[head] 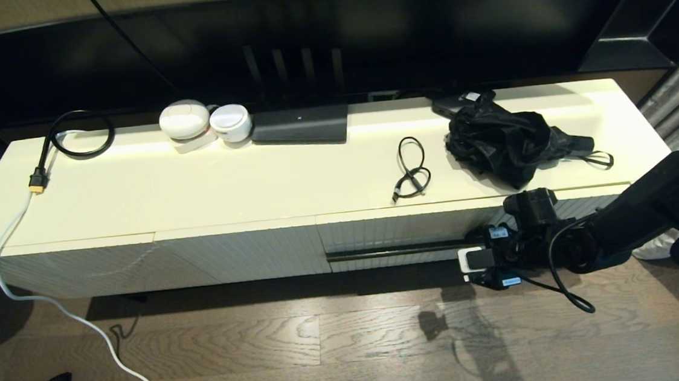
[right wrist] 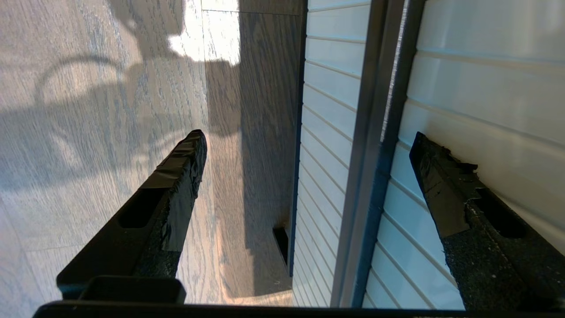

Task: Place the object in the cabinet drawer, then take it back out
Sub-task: Open the drawer

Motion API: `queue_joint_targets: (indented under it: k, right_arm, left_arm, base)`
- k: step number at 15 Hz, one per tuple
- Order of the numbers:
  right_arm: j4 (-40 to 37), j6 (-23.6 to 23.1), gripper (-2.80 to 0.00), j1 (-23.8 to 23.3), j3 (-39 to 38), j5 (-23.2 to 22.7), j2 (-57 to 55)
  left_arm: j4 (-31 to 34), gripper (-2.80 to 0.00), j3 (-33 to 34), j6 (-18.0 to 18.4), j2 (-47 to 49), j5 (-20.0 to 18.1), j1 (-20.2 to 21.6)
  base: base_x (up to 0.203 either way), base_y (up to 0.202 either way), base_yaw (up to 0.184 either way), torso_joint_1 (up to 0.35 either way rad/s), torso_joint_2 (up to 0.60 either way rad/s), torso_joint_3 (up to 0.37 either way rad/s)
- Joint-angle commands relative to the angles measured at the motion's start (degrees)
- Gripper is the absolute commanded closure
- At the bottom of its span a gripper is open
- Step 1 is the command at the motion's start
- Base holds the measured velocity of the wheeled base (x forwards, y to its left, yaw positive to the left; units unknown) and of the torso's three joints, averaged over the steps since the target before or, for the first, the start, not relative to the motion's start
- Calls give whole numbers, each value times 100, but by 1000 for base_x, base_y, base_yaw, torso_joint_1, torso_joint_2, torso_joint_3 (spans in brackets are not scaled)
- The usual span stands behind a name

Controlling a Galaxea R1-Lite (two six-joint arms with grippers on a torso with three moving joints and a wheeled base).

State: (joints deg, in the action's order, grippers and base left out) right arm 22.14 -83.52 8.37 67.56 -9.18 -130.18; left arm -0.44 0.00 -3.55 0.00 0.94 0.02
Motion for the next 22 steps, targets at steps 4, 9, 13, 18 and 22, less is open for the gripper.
queue_joint_targets:
  k: [4, 9, 13, 18, 22]
  right_arm:
    - [36, -42, -280, -11, 29, 30, -148]
    - [36, -42, -280, 6, -69, 110, -149]
    - [33, -59, -280, 24, -251, 136, -58]
    - [36, -42, -280, 59, -722, 197, 7]
    - [257, -42, -280, 61, -1122, 206, 5]
  left_arm:
    - [0, 0, 0, -6, 0, 3, 6]
    - [0, 0, 0, -6, 0, 3, -1]
    - [0, 0, 0, -6, 0, 3, 4]
    - [0, 0, 0, -6, 0, 3, 3]
    - [0, 0, 0, -6, 0, 3, 6]
  base:
    - [0, 0, 0, 0, 0, 0]
    - [0, 0, 0, 0, 0, 0]
    - [0, 0, 0, 0, 0, 0]
    - [0, 0, 0, 0, 0, 0]
    - [0, 0, 0, 0, 0, 0]
